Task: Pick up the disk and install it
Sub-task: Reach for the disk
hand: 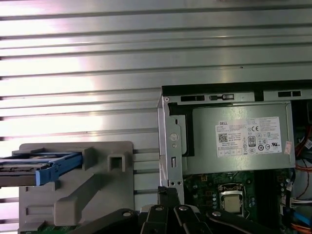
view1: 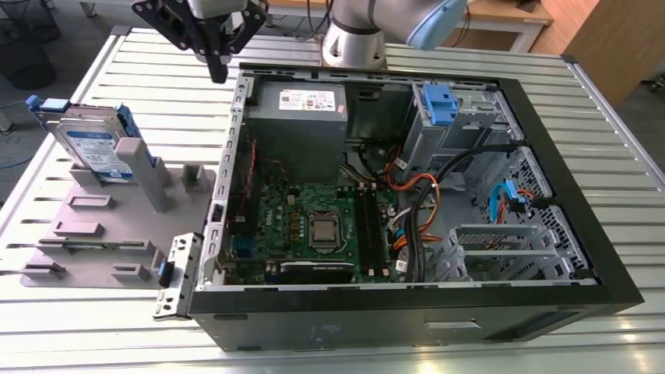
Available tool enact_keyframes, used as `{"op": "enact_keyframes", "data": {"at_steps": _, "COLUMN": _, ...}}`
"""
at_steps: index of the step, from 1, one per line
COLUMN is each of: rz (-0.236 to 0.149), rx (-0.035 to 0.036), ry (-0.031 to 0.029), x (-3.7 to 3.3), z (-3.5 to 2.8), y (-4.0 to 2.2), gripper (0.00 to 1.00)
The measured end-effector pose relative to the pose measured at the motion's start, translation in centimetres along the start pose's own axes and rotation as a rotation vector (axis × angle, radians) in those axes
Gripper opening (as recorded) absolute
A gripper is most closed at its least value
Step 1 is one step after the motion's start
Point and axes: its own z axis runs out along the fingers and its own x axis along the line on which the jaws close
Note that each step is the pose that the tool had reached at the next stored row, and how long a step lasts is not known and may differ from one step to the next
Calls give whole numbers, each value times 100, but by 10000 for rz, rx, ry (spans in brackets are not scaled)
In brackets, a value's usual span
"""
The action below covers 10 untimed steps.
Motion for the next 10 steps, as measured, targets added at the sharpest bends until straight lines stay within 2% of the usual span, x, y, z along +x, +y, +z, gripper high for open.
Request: {"op": "enact_keyframes", "data": {"at_steps": 10, "rz": -1, "rx": 0, "ry": 0, "x": 114, "z": -3, "y": -9, "gripper": 11}}
